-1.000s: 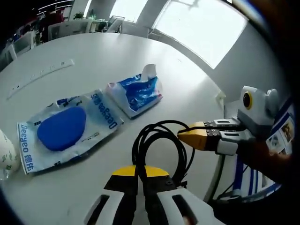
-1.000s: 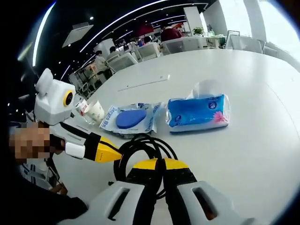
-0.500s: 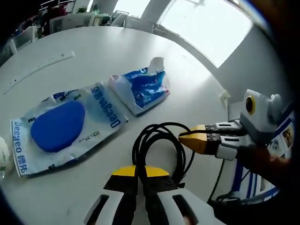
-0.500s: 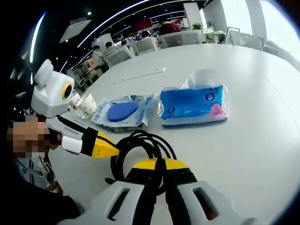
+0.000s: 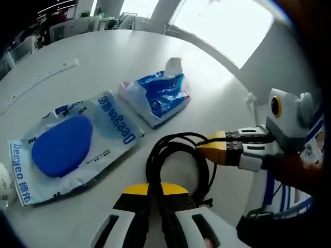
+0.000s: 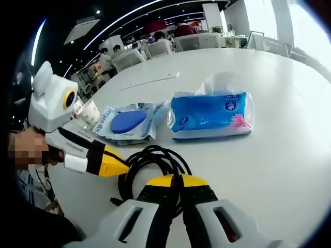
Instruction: Arrange the tabletop items into an orderly group along one side of the table until the central work area is clear of visible clutter.
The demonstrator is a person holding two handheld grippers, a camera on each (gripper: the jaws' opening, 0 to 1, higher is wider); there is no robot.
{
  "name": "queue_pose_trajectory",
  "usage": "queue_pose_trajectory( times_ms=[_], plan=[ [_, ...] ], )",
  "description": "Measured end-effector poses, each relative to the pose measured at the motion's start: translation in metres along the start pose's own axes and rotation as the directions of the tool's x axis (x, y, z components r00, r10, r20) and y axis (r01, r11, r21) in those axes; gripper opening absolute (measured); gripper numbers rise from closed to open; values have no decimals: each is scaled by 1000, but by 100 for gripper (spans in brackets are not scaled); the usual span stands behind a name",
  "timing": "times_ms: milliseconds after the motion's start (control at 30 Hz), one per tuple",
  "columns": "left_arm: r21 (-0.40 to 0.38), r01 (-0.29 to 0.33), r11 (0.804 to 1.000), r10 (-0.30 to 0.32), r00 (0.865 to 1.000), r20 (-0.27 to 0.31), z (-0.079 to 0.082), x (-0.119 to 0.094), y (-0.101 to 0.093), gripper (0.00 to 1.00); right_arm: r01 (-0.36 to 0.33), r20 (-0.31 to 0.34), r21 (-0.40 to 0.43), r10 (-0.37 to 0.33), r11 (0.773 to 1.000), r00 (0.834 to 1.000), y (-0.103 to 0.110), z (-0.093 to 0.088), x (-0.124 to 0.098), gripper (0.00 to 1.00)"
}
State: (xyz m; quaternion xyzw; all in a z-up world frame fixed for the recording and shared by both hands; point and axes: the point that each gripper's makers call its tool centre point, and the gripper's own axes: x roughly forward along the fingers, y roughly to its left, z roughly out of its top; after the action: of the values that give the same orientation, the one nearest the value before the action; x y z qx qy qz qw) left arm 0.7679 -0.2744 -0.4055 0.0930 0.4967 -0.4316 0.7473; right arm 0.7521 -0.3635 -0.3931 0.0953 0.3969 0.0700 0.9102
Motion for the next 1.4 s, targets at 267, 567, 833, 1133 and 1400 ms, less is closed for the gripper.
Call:
queue_pose_trajectory(
  times_ms=[267, 567, 833, 1133, 1400],
  plan=[
    [58, 7, 998, -8, 1000, 17, 0, -7, 1, 13, -1, -2, -65, 1, 998, 1000, 1, -1, 3, 1],
    [125, 18, 992, -26, 998, 60, 0, -26, -2, 26, -18, 35, -105, 22, 994, 999, 6, 4, -6, 16],
    [163, 3, 987, -29, 987, 158, 7, -55, -1, 37, -80, 123, -147, 98, 986, 988, 23, 29, -18, 46],
    [106, -74, 992, 39, 953, 301, 7, -99, 23, 47, -94, 172, -209, 131, 973, 976, 39, 49, -39, 67],
    [7, -117, 993, 106, 922, 373, -18, -146, 49, 57, -98, 187, -235, 144, 967, 972, 39, 52, -58, 83]
  ],
)
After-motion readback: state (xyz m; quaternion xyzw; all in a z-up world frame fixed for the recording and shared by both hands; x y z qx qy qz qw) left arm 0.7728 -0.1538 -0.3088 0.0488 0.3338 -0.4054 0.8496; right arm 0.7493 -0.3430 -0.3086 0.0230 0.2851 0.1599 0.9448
